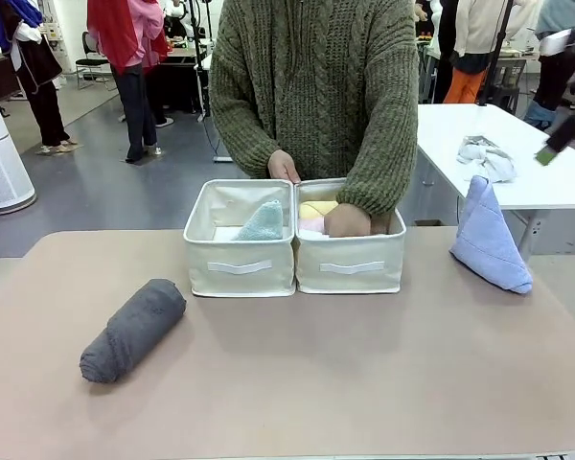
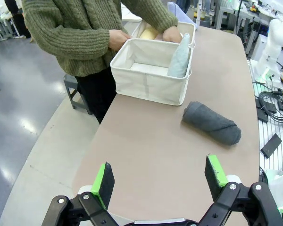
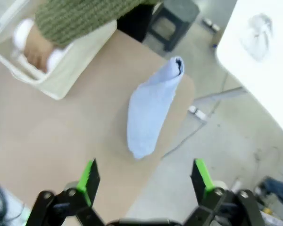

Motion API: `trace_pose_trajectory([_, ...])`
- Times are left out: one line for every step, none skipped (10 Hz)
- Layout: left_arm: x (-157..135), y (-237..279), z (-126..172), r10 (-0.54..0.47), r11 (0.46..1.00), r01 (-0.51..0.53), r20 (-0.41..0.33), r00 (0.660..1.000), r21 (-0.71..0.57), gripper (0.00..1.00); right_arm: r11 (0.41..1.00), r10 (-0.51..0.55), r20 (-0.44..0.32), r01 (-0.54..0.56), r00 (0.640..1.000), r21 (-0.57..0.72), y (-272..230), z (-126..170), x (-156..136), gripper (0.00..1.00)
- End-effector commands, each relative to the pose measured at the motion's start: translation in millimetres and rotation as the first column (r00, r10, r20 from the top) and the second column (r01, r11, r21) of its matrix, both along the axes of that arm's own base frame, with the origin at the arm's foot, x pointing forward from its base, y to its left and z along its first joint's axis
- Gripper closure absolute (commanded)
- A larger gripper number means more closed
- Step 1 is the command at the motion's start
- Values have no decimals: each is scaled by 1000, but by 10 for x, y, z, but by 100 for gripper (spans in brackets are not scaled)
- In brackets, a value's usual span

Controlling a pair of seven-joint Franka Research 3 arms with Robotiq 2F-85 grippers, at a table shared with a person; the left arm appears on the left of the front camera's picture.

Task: Sort the towels based on their folding style.
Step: Pick up another triangle-folded towel from the table and place it in the left Fabric basket.

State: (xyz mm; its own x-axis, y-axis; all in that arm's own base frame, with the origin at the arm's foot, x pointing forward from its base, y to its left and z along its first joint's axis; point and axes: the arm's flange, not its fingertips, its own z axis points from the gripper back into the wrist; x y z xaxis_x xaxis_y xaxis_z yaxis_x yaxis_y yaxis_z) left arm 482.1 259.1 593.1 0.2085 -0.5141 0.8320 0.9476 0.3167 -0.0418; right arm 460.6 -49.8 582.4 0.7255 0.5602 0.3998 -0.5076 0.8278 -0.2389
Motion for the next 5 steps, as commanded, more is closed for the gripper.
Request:
trace_pose_trajectory([-14,0,10,4,1000,-4,2,1000,4,0,990,-122,-114,113,986,-81,45,-301,503,0])
trace_pose_trajectory([-14,0,10,4,1000,-4,2,1000,4,0,990,-135,-171,125,976,-69,75,-383,659,0])
trace_pose_trajectory([-14,0,10,4,1000,-4,2,1000,4,0,988,-145,-186,132,972,-80,114,-442,769,0])
trace_pose_trajectory([-14,0,10,4,1000,-4,2,1000,4,0,991,-129,-205,117,970,-70,151,-461,823,0])
trace_pose_trajectory([-14,0,10,4,1000,-4,2,1000,4,0,996,-88,-220,81,971,-41,171,-458,806,0])
